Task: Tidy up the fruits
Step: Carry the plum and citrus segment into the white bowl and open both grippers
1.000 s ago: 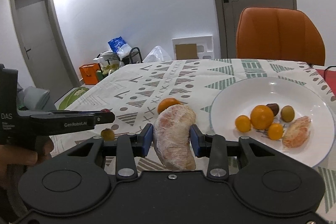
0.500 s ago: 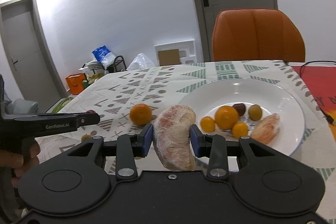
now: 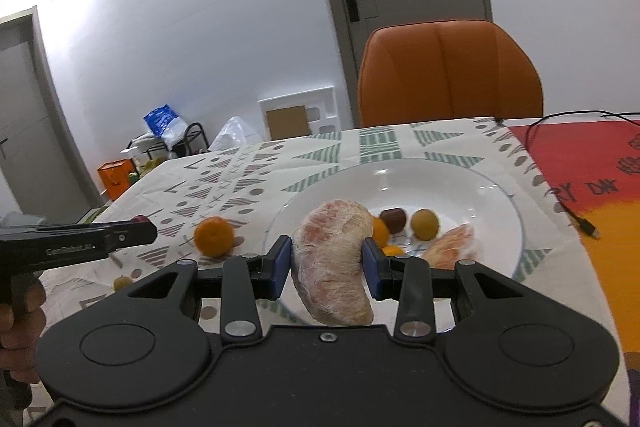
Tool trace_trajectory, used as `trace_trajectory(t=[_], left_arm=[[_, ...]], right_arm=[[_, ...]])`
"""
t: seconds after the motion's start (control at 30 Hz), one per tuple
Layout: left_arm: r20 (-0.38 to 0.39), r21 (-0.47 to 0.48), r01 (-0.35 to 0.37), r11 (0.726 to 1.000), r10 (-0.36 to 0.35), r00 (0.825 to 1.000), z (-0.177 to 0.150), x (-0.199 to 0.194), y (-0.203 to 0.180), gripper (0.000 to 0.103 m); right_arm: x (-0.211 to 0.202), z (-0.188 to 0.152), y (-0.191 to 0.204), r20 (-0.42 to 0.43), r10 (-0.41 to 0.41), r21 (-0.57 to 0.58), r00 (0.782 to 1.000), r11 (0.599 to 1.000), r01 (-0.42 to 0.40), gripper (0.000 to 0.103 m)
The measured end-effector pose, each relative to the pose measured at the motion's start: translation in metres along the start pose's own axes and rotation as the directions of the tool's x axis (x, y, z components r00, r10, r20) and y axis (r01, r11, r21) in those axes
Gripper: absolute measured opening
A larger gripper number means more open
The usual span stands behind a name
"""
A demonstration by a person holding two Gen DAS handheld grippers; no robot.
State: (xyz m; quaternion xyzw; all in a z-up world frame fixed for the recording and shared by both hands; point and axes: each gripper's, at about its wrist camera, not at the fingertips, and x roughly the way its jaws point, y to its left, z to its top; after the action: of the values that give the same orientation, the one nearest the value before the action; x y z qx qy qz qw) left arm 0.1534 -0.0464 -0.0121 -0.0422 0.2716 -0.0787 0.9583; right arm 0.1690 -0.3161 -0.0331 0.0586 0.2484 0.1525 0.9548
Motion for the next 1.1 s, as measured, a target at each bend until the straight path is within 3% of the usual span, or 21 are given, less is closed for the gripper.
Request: trace_trajectory(t=[0.33,0.47,1.1], left_arm=[[0.022,0.025,0.050,0.998,-0.050,0.998,0.008,0.007,-0.026,0.021],[0.020,0.042,0.065,0.997,-0.066,0.998,0.011,0.013,-0.037,0.021],[-0.025,0.133,0.156,0.979,-0.154,0.988,0.008,0.038,-0.097,0.021]], right_arm=[[0.001,0.004,-0.017,0.030,-0.064,0.010,0.998,0.998,0.064,0.036],[-0.001,0.003,-0.018,0.061,-0.090,0.004,0.994,0.996,0.090,0.042],[-0.027,-0.018,-0.048,0.058,-0.085,0.106,0.995,0.991,0.079,0.054]])
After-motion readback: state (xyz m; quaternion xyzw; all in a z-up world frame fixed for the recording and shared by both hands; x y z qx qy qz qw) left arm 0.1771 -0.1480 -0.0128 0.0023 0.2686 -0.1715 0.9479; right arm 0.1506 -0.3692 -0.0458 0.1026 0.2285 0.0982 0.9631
